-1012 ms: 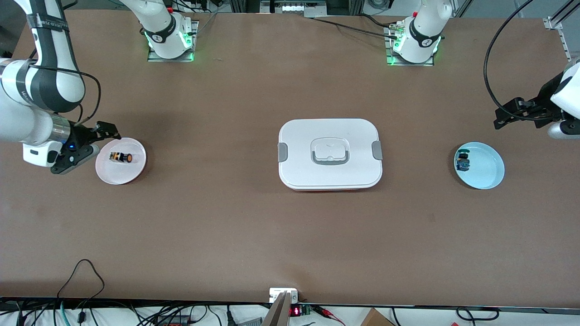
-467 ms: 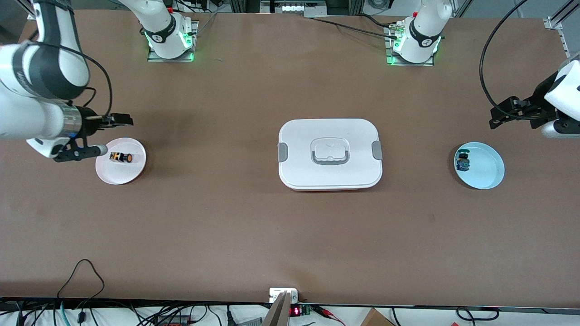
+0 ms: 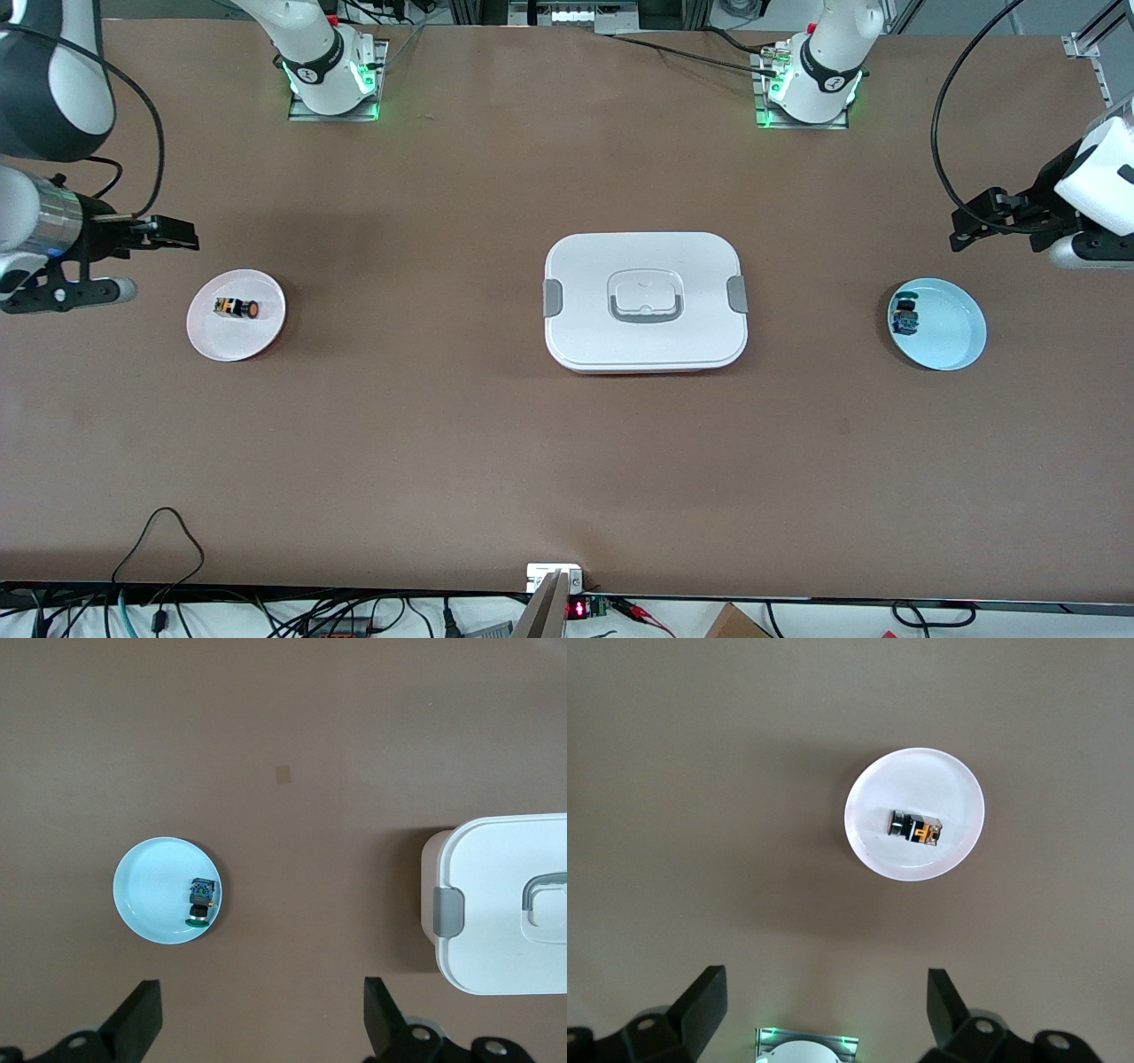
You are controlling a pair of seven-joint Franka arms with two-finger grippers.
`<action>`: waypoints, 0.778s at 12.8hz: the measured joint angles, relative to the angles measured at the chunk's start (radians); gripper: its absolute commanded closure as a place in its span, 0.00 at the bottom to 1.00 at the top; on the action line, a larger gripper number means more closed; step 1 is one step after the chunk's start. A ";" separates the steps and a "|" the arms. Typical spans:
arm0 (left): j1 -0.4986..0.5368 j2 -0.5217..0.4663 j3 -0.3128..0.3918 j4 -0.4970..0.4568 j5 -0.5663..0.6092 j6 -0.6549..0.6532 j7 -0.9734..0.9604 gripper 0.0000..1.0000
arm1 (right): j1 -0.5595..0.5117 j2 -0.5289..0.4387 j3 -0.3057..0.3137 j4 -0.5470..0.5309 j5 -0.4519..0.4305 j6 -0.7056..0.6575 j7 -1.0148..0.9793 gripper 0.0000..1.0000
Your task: Transfer orange switch to right arm and place
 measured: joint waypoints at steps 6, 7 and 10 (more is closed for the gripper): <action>0.000 0.000 0.000 0.000 0.000 0.000 0.000 0.00 | -0.105 -0.031 0.070 0.149 0.016 -0.064 0.116 0.00; 0.000 0.000 0.000 0.000 0.000 0.000 0.000 0.00 | -0.141 -0.040 0.103 0.149 0.015 -0.069 0.116 0.00; 0.000 0.000 0.000 0.000 0.000 0.000 0.000 0.00 | -0.143 -0.044 0.119 0.129 -0.011 -0.069 0.116 0.00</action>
